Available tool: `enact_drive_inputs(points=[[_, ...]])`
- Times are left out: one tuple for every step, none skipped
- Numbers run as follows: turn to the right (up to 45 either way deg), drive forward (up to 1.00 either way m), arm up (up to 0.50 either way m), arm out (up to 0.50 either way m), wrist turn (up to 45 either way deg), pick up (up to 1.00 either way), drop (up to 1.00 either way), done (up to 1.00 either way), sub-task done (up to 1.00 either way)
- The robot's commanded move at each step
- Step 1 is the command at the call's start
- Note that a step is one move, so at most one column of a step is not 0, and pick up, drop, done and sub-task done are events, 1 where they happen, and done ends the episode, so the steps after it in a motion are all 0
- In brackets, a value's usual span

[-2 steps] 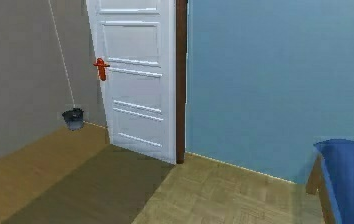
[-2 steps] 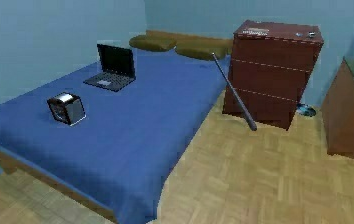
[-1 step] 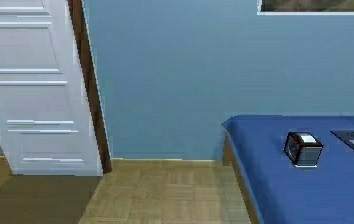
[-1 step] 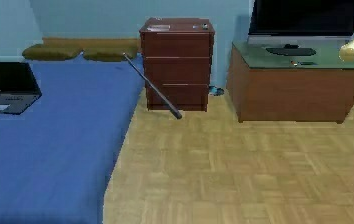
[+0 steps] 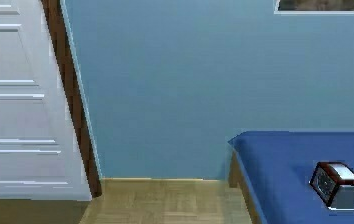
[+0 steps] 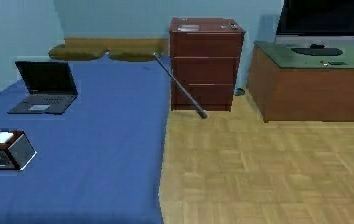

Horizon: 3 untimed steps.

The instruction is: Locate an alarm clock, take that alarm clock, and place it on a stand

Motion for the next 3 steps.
enact_drive_inputs(points=[[-24.0,0.0,0.0,0.0,0.0,0.0,0.0,0.0,0.0],[0.0,0.2,0.0,0.0,0.0,0.0,0.0,0.0,0.0],[-12.0,0.0,0.0,0.0,0.0,0.0,0.0,0.0,0.0]])
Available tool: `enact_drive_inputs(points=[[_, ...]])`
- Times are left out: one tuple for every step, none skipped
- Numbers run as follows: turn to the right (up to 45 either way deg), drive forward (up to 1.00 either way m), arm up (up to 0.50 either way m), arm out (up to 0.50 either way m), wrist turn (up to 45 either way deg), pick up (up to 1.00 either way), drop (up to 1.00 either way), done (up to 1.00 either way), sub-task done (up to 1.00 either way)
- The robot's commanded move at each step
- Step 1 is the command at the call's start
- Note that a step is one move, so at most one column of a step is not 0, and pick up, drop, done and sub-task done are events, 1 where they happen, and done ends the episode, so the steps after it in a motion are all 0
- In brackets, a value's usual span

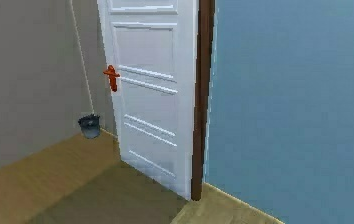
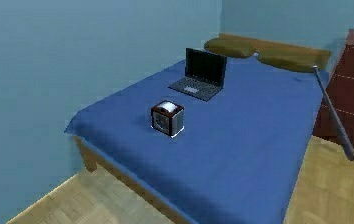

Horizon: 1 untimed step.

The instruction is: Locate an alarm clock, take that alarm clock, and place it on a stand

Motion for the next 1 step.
enact_drive_inputs(points=[[45.0,0.0,0.0,0.0,0.0,0.0,0.0,0.0,0.0]])
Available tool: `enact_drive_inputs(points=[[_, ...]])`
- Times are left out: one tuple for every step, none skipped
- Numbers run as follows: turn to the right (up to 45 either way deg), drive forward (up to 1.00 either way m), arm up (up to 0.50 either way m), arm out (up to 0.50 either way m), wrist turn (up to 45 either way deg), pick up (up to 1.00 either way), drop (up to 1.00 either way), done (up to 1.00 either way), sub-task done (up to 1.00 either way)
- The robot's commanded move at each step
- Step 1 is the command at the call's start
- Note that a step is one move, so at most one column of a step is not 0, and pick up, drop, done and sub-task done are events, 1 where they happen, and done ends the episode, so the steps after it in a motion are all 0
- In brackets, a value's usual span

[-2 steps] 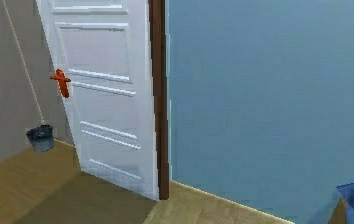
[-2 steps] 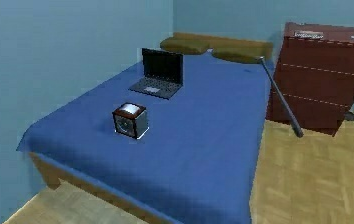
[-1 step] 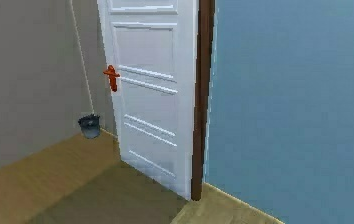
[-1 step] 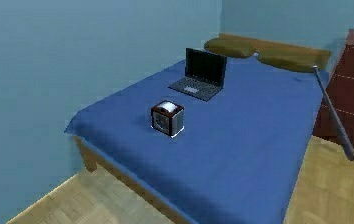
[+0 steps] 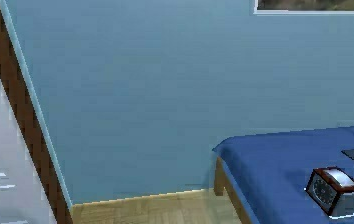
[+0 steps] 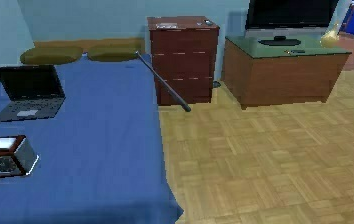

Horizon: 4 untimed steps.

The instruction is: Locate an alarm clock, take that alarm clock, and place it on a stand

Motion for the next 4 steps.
enact_drive_inputs(points=[[3.0,0.0,0.0,0.0,0.0,0.0,0.0,0.0,0.0],[0.0,1.0,0.0,0.0,0.0,0.0,0.0,0.0,0.0],[9.0,0.0,0.0,0.0,0.0,0.0,0.0,0.0,0.0],[0.0,0.0,0.5,0.0,0.0,0.0,0.0,0.0,0.0]])
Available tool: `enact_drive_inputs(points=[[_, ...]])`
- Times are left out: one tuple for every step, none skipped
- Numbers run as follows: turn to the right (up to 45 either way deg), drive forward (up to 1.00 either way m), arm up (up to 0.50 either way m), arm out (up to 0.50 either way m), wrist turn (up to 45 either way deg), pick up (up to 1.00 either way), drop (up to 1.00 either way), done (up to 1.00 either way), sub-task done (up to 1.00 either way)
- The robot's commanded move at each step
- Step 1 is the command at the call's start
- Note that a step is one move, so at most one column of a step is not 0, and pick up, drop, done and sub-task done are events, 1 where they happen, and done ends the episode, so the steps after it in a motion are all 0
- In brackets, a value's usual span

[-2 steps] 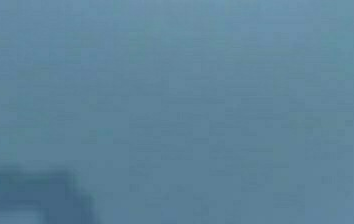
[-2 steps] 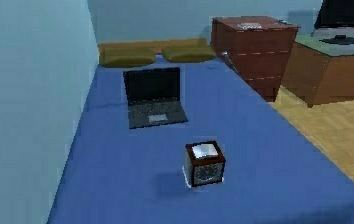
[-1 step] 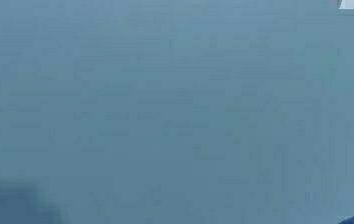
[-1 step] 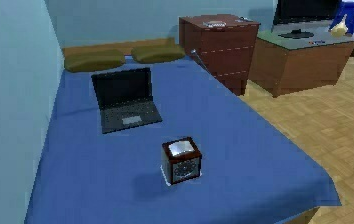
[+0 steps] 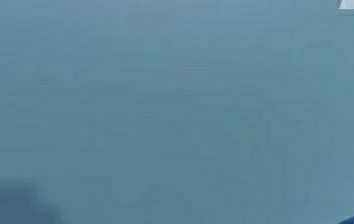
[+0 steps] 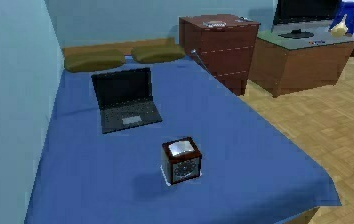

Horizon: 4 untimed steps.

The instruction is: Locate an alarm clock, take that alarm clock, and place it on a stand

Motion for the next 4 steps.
enact_drive_inputs(points=[[0.0,0.0,0.18,0.0,0.0,0.0,0.0,0.0,0.0],[0.0,0.0,0.0,0.3,0.0,0.0,0.0,0.0,0.0],[0.0,0.0,0.0,0.0,45.0,0.0,0.0,0.0,0.0],[0.0,0.0,0.0,0.0,45.0,0.0,0.0,0.0,0.0]])
